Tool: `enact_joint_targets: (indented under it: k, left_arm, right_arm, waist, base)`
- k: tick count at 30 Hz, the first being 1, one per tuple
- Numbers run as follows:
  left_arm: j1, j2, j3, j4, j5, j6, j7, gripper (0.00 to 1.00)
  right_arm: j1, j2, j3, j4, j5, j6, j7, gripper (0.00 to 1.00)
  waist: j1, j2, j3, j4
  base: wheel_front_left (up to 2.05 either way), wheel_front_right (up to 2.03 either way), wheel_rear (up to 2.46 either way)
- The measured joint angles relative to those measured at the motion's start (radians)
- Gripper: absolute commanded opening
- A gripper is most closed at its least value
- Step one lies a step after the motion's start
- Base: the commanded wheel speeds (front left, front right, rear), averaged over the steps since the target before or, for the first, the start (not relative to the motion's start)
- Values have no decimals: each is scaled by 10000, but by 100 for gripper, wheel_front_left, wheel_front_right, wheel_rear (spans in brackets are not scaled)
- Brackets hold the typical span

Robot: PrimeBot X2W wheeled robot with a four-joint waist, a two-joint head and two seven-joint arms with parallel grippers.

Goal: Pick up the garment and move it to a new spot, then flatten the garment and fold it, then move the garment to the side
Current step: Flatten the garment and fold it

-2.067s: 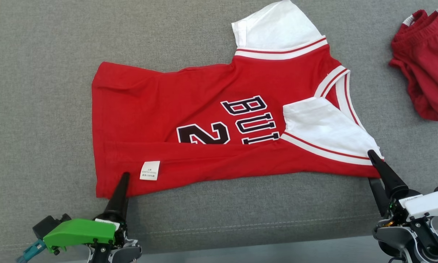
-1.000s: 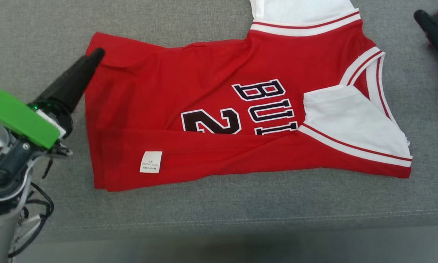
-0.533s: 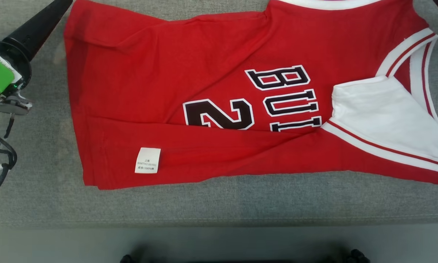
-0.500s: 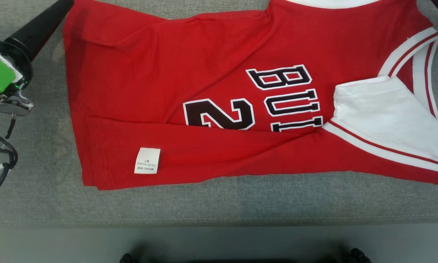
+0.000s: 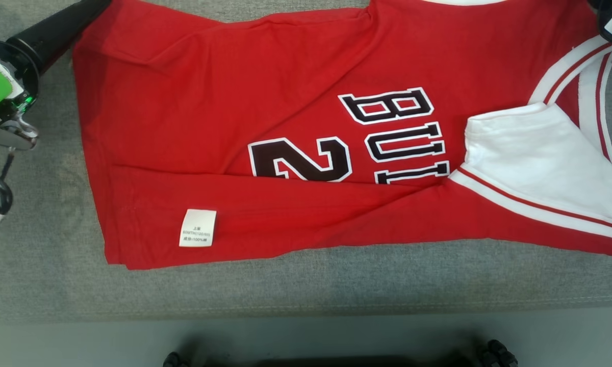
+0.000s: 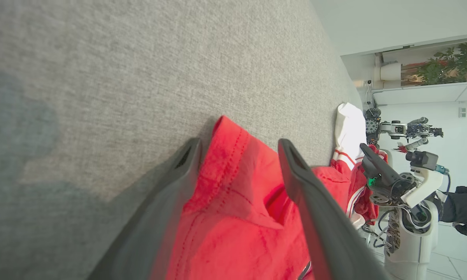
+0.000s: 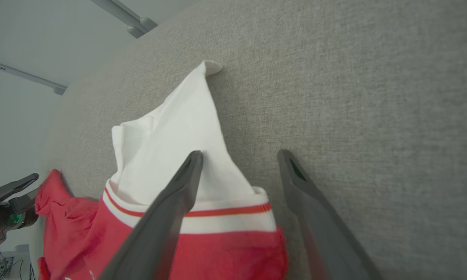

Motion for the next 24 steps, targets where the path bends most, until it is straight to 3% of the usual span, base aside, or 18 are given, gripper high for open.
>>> enact_joint_targets:
  k: [4,18,19,20,21,22,23,24]
  left_arm:
    - [-193,314,-82,199,224,-2,184,100]
    - [-634,303,-439,633,261,-2,784,97]
    - [-663,303,-456,667,261,-2,842,75]
    - [-686,305,-485,698,261,-2,851,35]
    - [-697,305,-516,704,259,-2,941,18]
    - [-714,299,-571,709,259,-2,1024,3]
    - [-729,291,-658,780,261,-2,1066,0]
    - [-728,293,-706,821,261,-2,1118,0]
  right_arm:
    - [-249,59,142,203,-12,94,84,100]
    - [-956,617,713,951,-105,470,291,100]
    - [-1008,640,742,995,-94,514,311,98]
    - [-1051,662,763,1022,-81,514,353,76]
    - [-1089,663,763,1026,-77,510,384,59]
    - [-1146,650,759,1049,-75,516,420,46]
    - [-1243,662,805,1174,-73,617,435,31]
    - [-1262,685,842,1231,-75,625,449,7]
  waist:
    - [0,0,32,-73]
    - [-1,0,-42,-220]
    - [-1,0,-49,-222]
    - [-1,0,-53,-221]
    - [-1,0,-46,-217]
    - [-1,0,-32,-204]
    - [-1,0,-21,-174]
    - [-1,0,-28,-167]
  base:
    - [0,0,0]
    - [0,0,0]
    - [0,0,0]
    - [0,0,0]
    - [0,0,0]
    - [0,0,0]
    - [0,0,0]
    - [0,0,0]
